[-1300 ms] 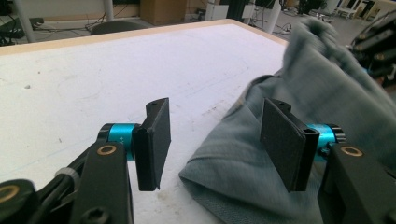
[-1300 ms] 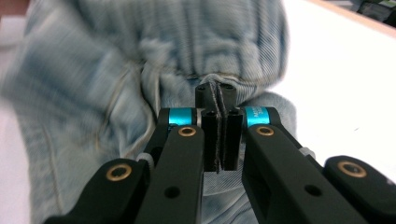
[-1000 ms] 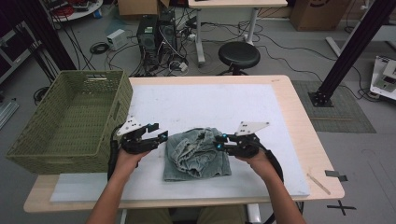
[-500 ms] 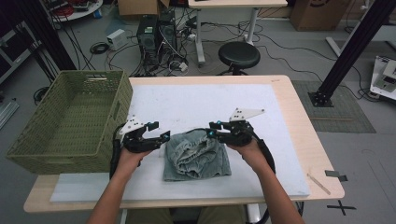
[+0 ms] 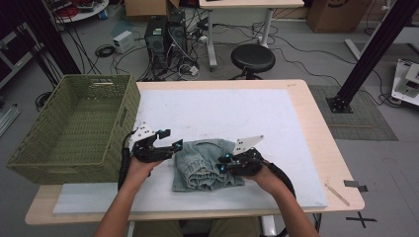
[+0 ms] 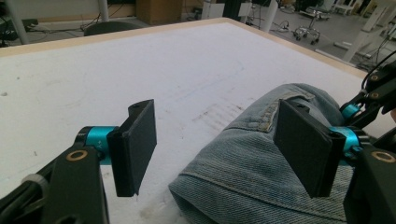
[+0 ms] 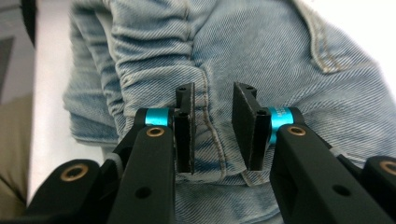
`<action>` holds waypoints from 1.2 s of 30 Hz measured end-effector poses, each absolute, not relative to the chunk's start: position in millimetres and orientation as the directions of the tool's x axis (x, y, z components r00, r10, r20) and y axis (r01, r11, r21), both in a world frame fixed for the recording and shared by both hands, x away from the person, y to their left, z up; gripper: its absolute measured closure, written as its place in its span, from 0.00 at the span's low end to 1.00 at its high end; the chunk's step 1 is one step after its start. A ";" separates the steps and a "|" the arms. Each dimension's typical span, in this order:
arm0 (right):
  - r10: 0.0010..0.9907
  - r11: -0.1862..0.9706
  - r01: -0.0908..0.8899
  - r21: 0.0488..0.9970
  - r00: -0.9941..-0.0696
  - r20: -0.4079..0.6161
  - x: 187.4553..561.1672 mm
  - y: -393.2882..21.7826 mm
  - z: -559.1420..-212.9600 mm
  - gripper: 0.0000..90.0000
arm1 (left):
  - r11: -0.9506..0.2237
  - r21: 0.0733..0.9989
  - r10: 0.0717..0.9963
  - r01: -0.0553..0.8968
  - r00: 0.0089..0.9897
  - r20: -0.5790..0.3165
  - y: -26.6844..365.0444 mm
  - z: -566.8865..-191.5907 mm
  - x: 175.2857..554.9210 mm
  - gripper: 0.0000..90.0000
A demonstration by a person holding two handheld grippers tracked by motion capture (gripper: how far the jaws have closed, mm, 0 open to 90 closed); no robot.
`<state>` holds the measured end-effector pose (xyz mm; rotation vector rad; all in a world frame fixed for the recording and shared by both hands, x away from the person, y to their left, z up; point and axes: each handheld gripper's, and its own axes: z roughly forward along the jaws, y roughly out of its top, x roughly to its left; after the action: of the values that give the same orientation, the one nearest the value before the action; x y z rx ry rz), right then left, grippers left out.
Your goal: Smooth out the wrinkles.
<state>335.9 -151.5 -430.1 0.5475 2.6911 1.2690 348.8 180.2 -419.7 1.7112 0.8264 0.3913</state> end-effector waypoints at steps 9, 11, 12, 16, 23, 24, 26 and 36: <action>0.411 0.530 0.275 0.802 -0.911 0.040 329.3 -153.4 -432.1 0.67 | -0.165 0.938 0.632 0.304 0.763 -0.136 151.2 -412.4 343.0 0.32; 0.427 0.442 0.293 0.848 -0.900 0.089 329.7 -161.0 -426.3 0.54 | -0.179 0.936 0.618 0.302 0.775 -0.131 143.7 -411.2 342.1 0.32; 0.436 0.409 0.295 0.864 -0.894 0.099 329.4 -164.8 -422.8 0.51 | -0.191 0.934 0.612 0.303 0.780 -0.128 140.3 -411.3 341.9 0.32; 0.487 0.347 0.285 0.894 -0.869 0.089 329.5 -176.0 -411.5 0.44 | -0.235 0.917 0.593 0.323 0.795 -0.128 130.9 -416.8 340.5 0.32; 0.505 0.437 0.286 0.853 -0.863 0.031 329.6 -172.8 -416.0 0.46 | -0.333 0.872 0.603 0.360 0.792 -0.096 130.8 -426.4 335.1 0.31; 0.497 0.462 0.287 0.839 -0.867 0.023 328.9 -170.5 -416.9 0.49 | -0.336 0.870 0.606 0.360 0.790 -0.093 131.8 -427.9 334.2 0.31; 0.481 0.512 0.274 0.814 -0.876 -0.008 327.9 -166.1 -419.3 0.51 | -0.348 0.867 0.616 0.357 0.784 -0.077 133.3 -431.0 332.4 0.31; 0.456 0.583 0.308 0.752 -0.890 0.010 328.9 -159.1 -429.5 0.57 | -0.351 0.874 0.628 0.336 0.777 -0.047 137.8 -442.7 324.5 0.33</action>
<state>328.9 -159.1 -429.5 0.6410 2.6268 1.1954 324.5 137.8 -442.7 1.9667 0.7260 0.3659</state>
